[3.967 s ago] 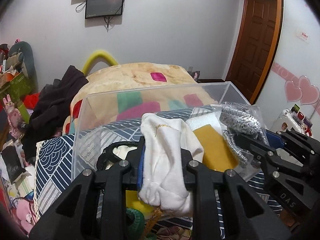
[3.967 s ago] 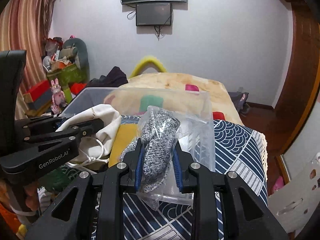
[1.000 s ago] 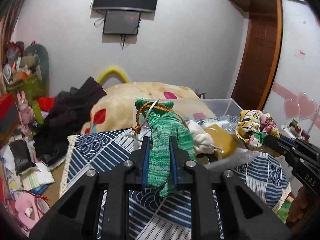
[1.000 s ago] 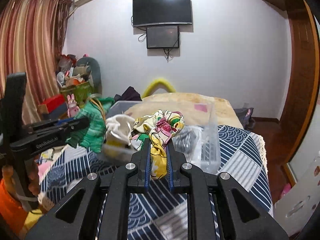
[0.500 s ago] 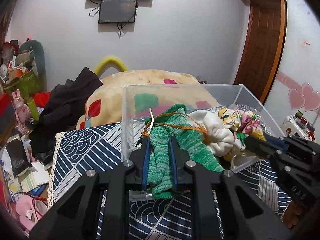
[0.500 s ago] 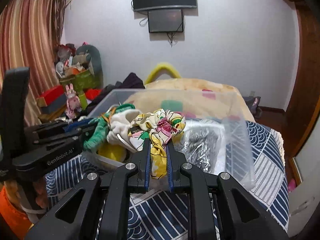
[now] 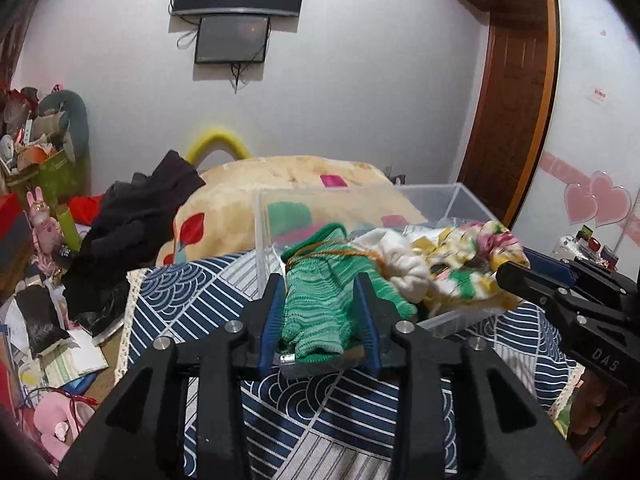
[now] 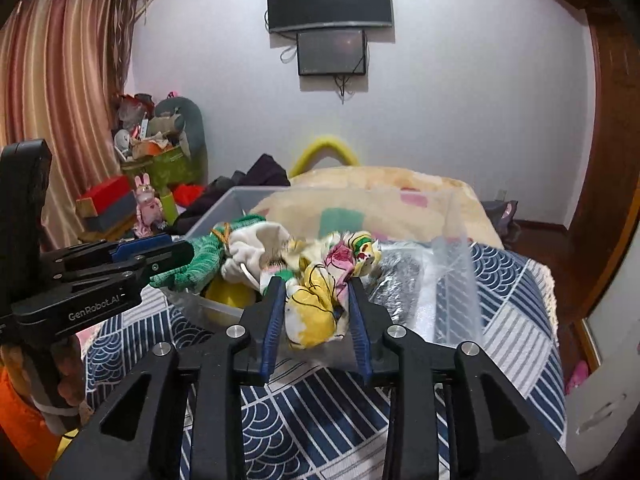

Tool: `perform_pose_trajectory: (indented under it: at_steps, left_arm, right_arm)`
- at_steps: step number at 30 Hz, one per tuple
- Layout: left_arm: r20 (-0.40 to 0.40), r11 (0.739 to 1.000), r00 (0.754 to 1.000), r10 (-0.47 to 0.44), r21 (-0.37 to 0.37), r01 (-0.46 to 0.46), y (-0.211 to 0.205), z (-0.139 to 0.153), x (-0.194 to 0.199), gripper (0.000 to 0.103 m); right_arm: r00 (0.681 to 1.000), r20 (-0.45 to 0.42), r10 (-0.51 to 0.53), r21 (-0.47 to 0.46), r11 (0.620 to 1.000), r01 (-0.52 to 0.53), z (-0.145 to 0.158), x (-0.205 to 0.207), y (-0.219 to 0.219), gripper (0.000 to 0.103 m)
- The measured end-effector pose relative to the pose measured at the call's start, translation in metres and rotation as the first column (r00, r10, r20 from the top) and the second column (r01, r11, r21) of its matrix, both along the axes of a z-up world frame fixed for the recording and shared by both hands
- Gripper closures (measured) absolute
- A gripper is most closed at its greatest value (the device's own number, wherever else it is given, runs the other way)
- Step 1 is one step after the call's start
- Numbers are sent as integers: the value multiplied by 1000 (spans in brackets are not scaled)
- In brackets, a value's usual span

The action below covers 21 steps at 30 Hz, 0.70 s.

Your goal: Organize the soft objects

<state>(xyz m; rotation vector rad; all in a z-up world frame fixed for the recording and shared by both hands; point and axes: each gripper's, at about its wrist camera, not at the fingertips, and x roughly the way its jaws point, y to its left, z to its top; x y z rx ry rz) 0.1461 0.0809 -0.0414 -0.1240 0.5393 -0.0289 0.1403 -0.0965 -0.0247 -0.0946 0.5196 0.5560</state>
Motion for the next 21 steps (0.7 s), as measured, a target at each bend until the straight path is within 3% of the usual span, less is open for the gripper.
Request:
perform_pose_trajectory:
  at_steps: [3, 8, 12, 14, 16, 21]
  left_arm:
    - [40, 1000, 999, -12, 5, 12, -4, 10, -13, 58]
    - [124, 1000, 992, -18, 16, 16, -15, 28, -42, 46]
    - [168, 999, 985, -32, -1, 33, -20, 38, -59, 39]
    - [186, 999, 982, -40, -10, 43, -23, 41, -67, 31]
    - [201, 999, 979, -44, -19, 49, -25, 43, -74, 23]
    - [229, 998, 972, -53, -8, 56, -34, 46, -87, 11]
  right_arm:
    - [1000, 29, 4, 7, 1000, -4, 8, -7, -5, 73]
    - [996, 85, -2, 30, 1000, -1, 23, -22, -13, 57]
    - [993, 120, -9, 61, 998, 1, 33, -33, -22, 52]
    - [991, 135, -19, 77, 997, 8, 35, -39, -27, 38]
    - [987, 157, -39, 103, 994, 23, 40, -44, -34, 30]
    - [982, 179, -60, 137, 990, 35, 45, -52, -43, 21]
